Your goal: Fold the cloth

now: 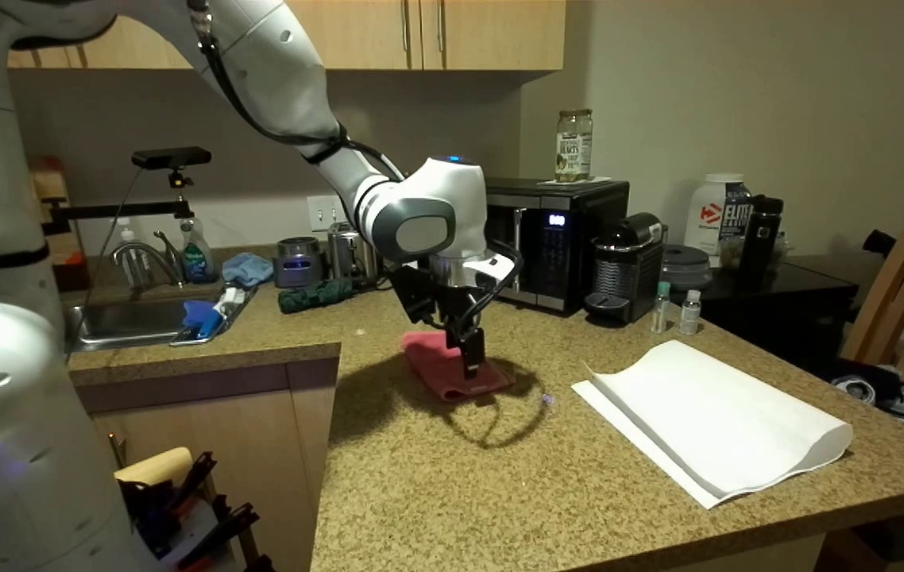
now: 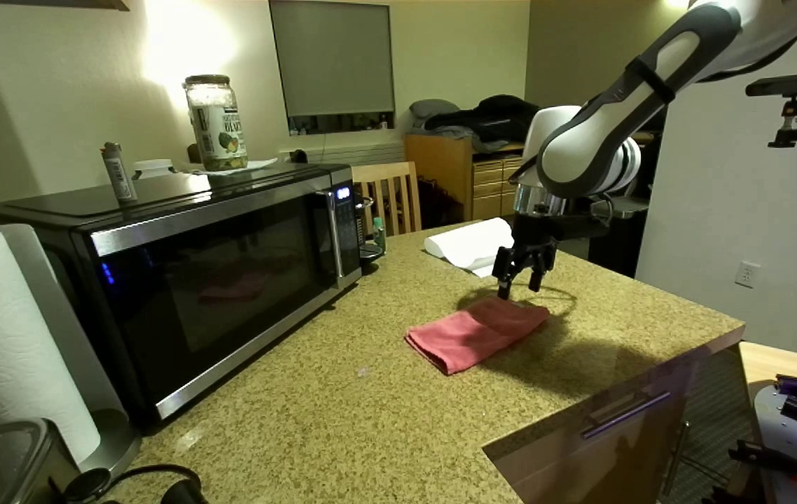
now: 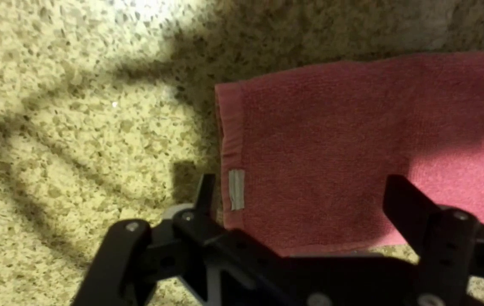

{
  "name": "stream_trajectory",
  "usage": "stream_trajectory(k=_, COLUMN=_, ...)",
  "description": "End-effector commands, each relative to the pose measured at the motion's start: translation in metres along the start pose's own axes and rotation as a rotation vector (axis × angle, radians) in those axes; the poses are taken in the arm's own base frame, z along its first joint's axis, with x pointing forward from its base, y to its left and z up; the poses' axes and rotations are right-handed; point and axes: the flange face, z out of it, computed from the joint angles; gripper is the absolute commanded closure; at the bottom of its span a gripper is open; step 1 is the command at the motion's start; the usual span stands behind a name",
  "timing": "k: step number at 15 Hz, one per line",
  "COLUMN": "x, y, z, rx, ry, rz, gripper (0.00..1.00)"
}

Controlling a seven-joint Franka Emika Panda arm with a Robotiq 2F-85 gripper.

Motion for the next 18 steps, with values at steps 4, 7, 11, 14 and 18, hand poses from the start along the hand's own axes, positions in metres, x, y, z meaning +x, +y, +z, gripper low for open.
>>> stream_trajectory(k=4, x=0.005, y=0.014, z=0.020, rx=0.003, ry=-0.019, rz=-0.024, gripper=0.00)
stream_trajectory(k=7, x=0.007, y=0.020, z=0.026, rx=0.010, ry=-0.022, rz=0.001, gripper=0.00)
stream_trajectory(k=11, x=0.009, y=0.026, z=0.034, rx=0.026, ry=-0.027, rz=0.048, gripper=0.00)
stream_trajectory(k=14, x=0.009, y=0.023, z=0.040, rx=0.024, ry=-0.026, rz=0.050, gripper=0.00)
stream_trajectory(k=18, x=0.011, y=0.016, z=0.046, rx=0.042, ry=-0.015, rz=0.044, gripper=0.00)
